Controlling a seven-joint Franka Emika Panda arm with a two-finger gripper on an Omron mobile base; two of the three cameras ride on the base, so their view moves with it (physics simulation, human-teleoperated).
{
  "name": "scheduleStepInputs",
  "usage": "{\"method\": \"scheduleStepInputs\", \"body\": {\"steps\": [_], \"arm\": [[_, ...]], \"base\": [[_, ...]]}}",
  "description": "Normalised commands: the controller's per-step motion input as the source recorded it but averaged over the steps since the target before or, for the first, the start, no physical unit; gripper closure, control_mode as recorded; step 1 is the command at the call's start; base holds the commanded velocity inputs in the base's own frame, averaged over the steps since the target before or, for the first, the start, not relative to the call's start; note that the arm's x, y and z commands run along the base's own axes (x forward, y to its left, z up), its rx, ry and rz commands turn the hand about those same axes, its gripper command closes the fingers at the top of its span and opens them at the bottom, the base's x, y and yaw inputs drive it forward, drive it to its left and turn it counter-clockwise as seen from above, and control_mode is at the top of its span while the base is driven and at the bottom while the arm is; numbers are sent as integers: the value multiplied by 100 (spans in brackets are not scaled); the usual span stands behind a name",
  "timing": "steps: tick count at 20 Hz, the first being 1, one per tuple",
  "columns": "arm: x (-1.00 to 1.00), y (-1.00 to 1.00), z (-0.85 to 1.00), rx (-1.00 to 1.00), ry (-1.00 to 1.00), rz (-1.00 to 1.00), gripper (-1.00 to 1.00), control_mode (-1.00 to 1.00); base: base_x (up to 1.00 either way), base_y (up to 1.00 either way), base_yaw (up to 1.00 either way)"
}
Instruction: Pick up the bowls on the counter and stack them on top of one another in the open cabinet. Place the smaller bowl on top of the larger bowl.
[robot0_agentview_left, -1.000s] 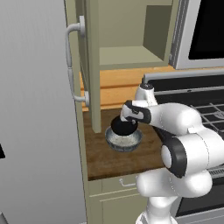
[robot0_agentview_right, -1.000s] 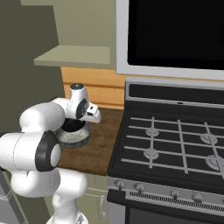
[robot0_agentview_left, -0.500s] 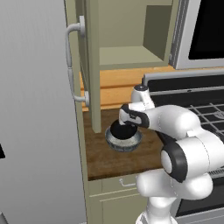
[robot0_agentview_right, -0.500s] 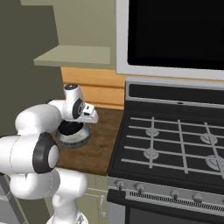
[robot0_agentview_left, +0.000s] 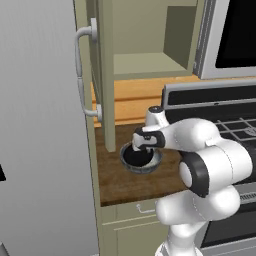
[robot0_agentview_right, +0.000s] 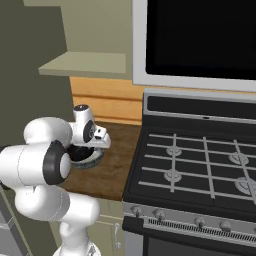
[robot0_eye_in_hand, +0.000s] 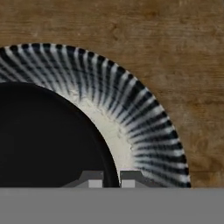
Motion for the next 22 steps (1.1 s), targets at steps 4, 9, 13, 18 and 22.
{"method": "scheduleStepInputs", "body": {"steps": [4,9,13,18,22], "arm": [[18,1,-29,-3,2,0,100,-100],[19,0,-16,-1,0,0,100,-100],[0,0,0,0,0,0,100,-100],[0,0,4,0,0,0,-100,-100],[0,0,1,-1,0,0,-100,-100]], "base": [[0,0,0],[0,0,0],[0,0,0],[0,0,0],[0,0,0]]}}
